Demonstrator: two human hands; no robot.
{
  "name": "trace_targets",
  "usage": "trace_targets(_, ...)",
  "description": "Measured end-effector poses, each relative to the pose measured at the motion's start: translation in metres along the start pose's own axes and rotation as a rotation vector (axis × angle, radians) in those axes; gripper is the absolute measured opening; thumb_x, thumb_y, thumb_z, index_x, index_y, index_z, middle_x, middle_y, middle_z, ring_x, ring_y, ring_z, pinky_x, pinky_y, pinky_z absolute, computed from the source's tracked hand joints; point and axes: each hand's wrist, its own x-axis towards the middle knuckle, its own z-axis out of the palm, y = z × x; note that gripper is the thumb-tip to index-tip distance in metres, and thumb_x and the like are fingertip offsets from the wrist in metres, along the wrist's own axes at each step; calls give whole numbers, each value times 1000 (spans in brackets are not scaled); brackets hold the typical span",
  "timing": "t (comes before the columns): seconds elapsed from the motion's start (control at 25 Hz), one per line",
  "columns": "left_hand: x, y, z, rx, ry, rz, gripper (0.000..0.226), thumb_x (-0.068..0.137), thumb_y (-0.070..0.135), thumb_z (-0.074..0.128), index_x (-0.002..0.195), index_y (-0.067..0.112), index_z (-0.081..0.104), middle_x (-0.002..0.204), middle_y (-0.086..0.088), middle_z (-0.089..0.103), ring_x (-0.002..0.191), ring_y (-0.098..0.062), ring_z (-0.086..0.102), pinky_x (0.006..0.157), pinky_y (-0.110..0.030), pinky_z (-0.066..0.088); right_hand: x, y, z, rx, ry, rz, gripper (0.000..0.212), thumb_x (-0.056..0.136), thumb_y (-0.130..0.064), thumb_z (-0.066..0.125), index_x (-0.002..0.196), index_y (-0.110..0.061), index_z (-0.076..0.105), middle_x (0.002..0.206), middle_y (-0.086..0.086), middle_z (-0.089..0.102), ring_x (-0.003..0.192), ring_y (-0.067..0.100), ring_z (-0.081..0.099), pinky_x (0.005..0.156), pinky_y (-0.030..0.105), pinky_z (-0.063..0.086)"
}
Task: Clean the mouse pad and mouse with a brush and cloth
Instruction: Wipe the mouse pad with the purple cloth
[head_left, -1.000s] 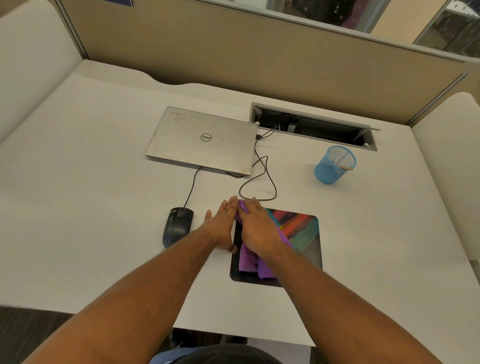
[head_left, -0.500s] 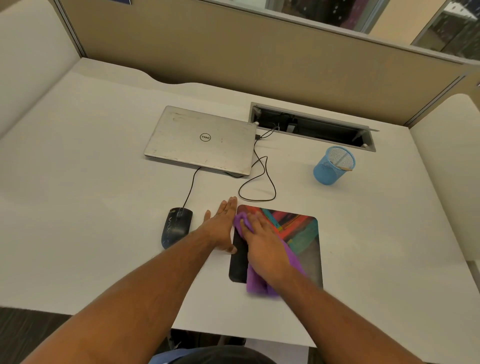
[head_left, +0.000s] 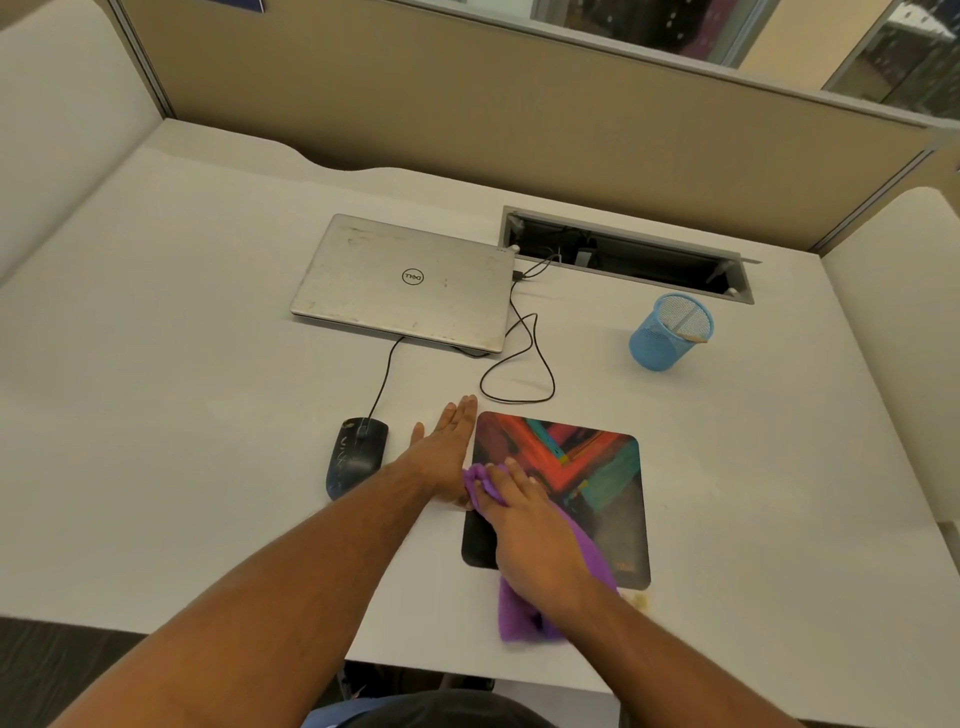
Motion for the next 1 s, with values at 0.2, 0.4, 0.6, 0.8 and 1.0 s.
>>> trace_targets(0.2,-1,0,-2,11,-15,-10,143,70,34,88,151,23,-30,161,5,-28,149,-18,-20,117,-48,-11,75,13,-32,-39,8,166,77,100,-9,49,165,-17,7,173,5,1,159,29,-4,129,43,11)
trace_targets(0.4,-1,2,-3,33,-22,-5,142,71,35,87,151,22,-30,162,4,-27,149,-18,-20,118,-49,-10,75,-9,-20,-53,-43,218,96,99,-30,62,163,-14,-7,171,7,-14,158,33,-11,129,46,2)
trace_targets(0.6,-2,1,-6,56,-44,18,136,75,37,85,153,25,-25,160,4,-32,148,-18,-24,118,-50,-9,39,41,-17,-55,28,346,80,101,-11,44,164,-20,-5,172,6,-8,159,30,-3,129,46,5)
trace_targets(0.8,-4,7,-8,65,-55,6,132,77,36,83,153,22,-24,159,2,-33,147,-19,-25,118,-51,-9,61,43,-38,-5,9,564,79,102,-16,47,164,-11,-1,172,14,-1,158,35,0,129,48,6)
trace_targets(1.0,-4,2,-7,37,-33,25,137,74,39,85,153,20,-25,161,2,-28,149,-18,-21,120,-50,-9,75,-18,-12,-33,-37,268,92,98,-24,58,164,-12,-4,172,14,-7,158,33,-6,128,48,-2)
